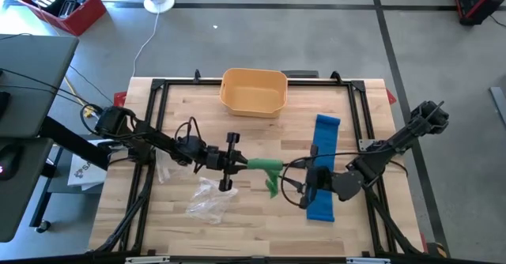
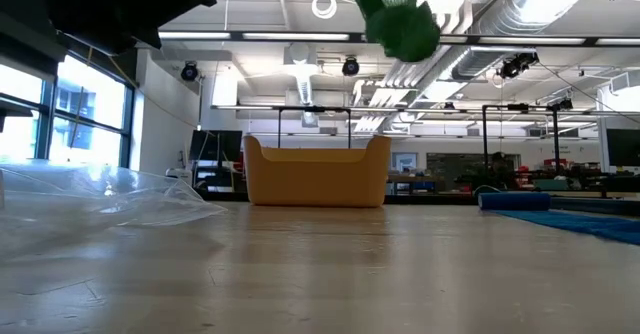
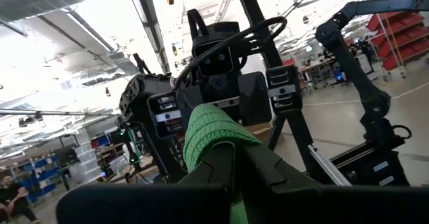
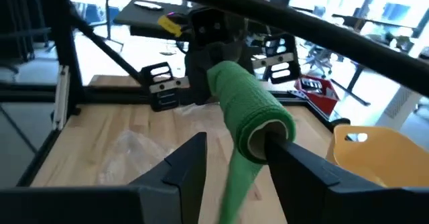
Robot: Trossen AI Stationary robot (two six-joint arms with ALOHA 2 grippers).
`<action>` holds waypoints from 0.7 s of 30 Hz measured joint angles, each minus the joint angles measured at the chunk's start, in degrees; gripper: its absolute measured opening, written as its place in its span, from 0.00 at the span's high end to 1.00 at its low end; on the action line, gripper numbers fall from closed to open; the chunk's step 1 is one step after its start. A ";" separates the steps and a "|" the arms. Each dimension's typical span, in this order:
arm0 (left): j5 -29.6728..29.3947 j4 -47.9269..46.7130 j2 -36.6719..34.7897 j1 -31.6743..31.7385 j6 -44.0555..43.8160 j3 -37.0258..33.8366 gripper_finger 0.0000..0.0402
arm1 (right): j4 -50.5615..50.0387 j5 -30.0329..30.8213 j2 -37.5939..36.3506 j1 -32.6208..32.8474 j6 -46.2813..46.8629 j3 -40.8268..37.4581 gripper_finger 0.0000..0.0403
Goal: Roll bandage
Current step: Roll the green bandage
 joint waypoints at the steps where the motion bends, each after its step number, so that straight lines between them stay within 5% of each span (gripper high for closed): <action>1: 0.00 0.02 0.00 0.04 0.00 0.00 0.99 | 0.27 0.06 0.00 -0.02 -0.55 -0.03 0.63; 12: -0.17 0.11 -0.02 -0.77 0.09 -0.02 0.99 | 4.19 -12.87 -0.15 -3.48 -6.02 -0.07 0.65; 21: -8.14 -3.22 -0.09 -2.97 1.84 -0.09 0.87 | 1.87 -11.52 -0.05 -4.75 -6.50 -0.10 0.97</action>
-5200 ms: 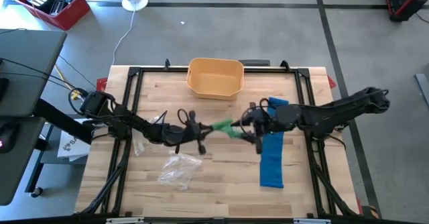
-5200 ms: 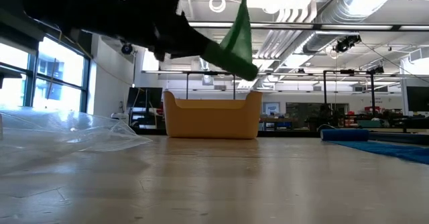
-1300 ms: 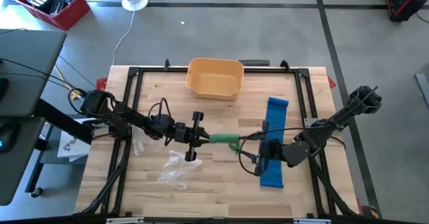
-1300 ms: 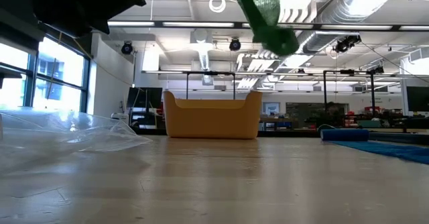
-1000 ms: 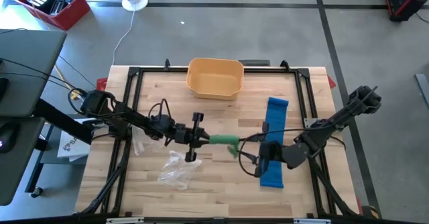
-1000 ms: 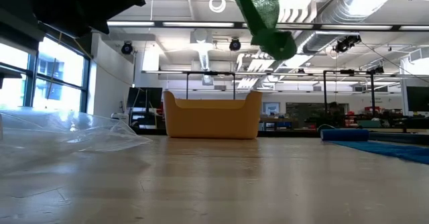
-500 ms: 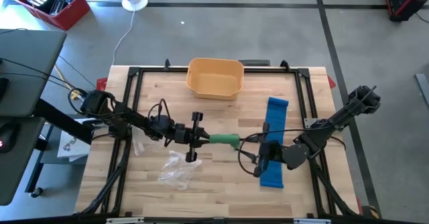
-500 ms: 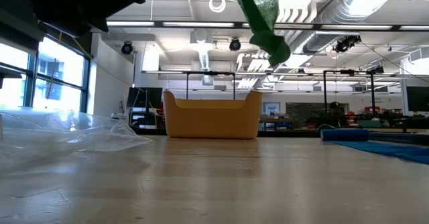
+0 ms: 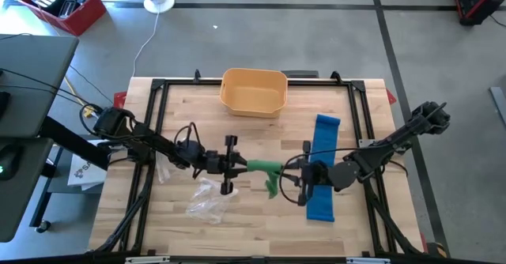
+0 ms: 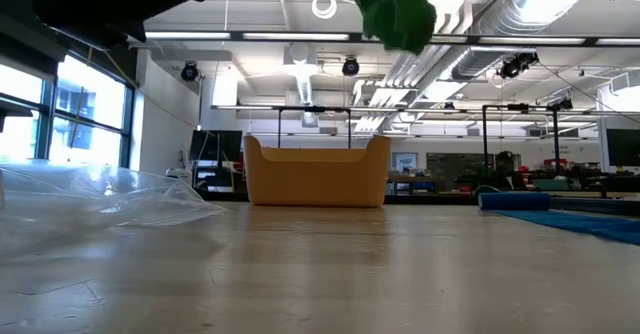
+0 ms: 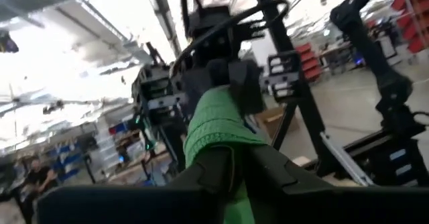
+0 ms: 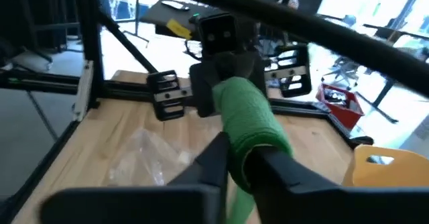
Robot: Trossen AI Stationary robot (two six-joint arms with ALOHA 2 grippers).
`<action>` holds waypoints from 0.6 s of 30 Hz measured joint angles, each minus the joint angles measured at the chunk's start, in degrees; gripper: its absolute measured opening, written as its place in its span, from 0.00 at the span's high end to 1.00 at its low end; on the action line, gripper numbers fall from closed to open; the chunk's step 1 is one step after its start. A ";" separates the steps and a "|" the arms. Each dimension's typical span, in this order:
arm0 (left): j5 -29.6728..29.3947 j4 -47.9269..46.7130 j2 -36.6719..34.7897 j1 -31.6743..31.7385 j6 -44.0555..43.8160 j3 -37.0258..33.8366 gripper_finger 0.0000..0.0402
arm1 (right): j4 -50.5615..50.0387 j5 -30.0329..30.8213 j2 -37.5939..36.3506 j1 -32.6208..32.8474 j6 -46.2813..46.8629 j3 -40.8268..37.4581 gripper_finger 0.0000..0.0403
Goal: Roll bandage
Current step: Roll the green bandage
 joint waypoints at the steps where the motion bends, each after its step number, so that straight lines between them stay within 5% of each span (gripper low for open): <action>1: -0.28 -0.55 -0.04 0.00 -0.57 0.00 0.84 | -0.32 0.54 0.03 0.03 0.01 -0.04 0.98; 8: -5.52 -15.11 -6.13 0.11 -0.89 0.31 0.72 | -3.48 1.96 -1.91 0.49 0.71 -0.08 0.99; 18: -6.53 -41.42 -20.27 0.04 -4.64 0.09 0.71 | -6.65 -0.68 -7.13 1.19 -3.74 -0.05 0.99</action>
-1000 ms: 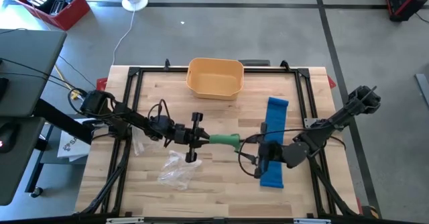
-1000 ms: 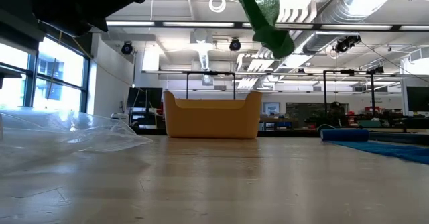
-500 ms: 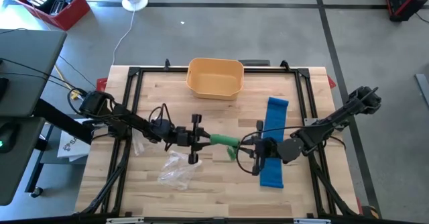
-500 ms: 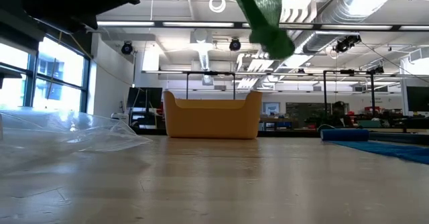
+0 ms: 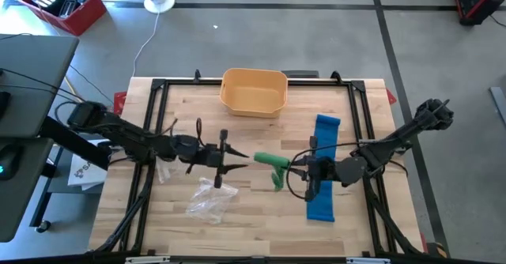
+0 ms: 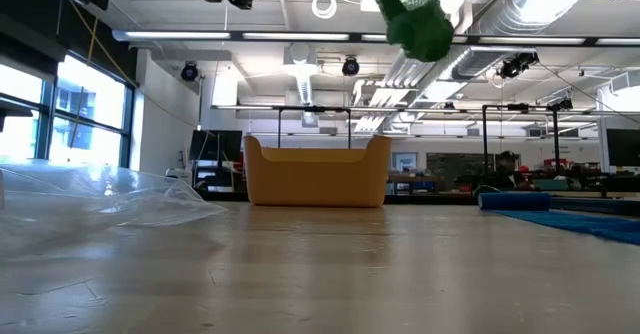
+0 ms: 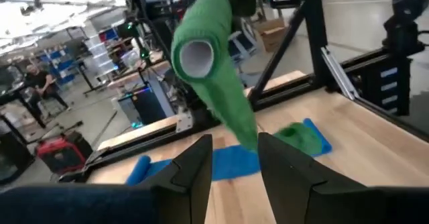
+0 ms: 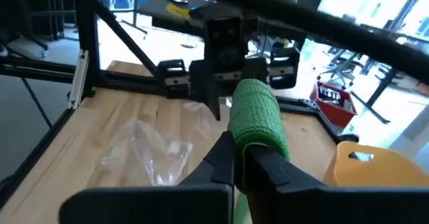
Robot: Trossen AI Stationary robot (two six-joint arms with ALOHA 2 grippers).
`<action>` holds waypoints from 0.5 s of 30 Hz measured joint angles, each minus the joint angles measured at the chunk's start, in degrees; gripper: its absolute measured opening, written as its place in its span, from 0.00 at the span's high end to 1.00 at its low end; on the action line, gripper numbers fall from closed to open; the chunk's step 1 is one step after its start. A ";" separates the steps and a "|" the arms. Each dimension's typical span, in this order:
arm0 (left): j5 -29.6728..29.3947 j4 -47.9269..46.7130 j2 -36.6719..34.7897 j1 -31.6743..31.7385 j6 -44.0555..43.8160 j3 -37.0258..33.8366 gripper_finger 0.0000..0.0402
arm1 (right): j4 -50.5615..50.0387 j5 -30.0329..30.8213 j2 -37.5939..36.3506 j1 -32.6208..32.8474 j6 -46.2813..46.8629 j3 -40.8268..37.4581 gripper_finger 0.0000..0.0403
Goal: Roll bandage
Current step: Roll the green bandage
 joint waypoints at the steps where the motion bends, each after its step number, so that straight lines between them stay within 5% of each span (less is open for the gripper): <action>1: 0.02 0.05 -0.43 -0.10 -0.15 -0.02 0.71 | 0.35 -2.11 -0.94 0.01 -2.02 -0.11 0.99; 6: 3.52 7.04 -0.83 -2.28 6.66 -0.02 0.71 | 5.18 -21.53 -7.87 -2.84 -7.10 -7.02 1.00; 15: 0.20 21.62 6.12 -6.05 12.71 1.14 0.65 | 39.65 -34.16 -15.61 -11.40 -1.32 -28.27 1.00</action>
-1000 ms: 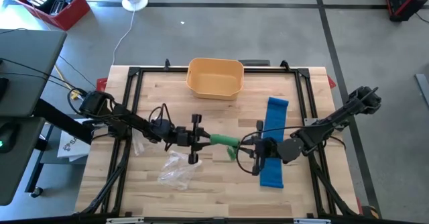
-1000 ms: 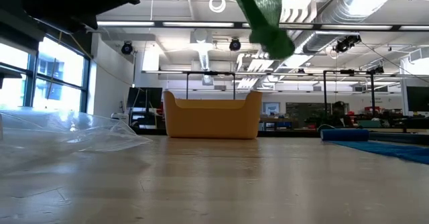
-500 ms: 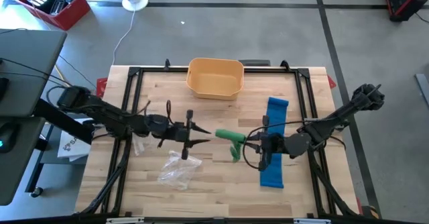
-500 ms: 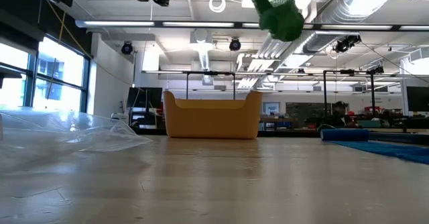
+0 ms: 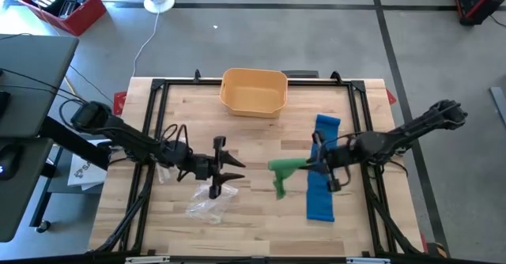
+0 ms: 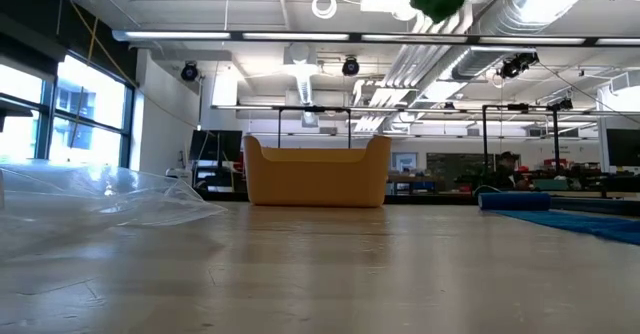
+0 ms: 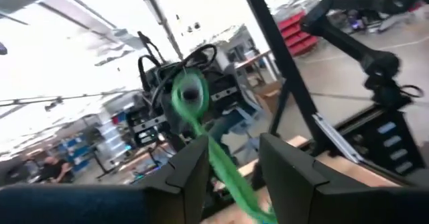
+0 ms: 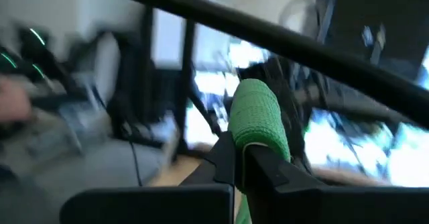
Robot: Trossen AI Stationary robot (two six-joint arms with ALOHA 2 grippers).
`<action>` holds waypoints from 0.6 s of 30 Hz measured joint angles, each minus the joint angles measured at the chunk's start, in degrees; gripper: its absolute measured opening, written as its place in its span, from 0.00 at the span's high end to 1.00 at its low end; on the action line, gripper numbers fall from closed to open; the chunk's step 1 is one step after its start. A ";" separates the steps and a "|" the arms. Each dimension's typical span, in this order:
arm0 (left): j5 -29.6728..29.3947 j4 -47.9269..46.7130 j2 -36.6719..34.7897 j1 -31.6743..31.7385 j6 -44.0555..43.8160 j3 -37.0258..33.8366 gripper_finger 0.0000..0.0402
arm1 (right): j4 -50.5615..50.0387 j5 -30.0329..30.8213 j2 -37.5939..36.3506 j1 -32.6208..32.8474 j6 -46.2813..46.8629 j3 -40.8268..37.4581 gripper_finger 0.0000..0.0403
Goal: Roll bandage
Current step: Roll the green bandage
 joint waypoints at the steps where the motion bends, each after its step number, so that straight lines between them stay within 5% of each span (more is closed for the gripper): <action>1: -0.26 0.03 0.85 -0.07 0.42 0.73 0.64 | 3.06 -0.36 0.00 -0.49 0.87 -1.53 1.00; 12: -9.93 -8.89 11.19 -0.70 9.01 17.41 0.56 | 6.49 -0.56 0.10 -0.97 4.07 -4.65 1.00; 18: -11.65 -15.19 12.36 -0.68 4.88 22.81 0.59 | 5.92 -0.56 0.10 -0.93 4.08 -4.65 1.00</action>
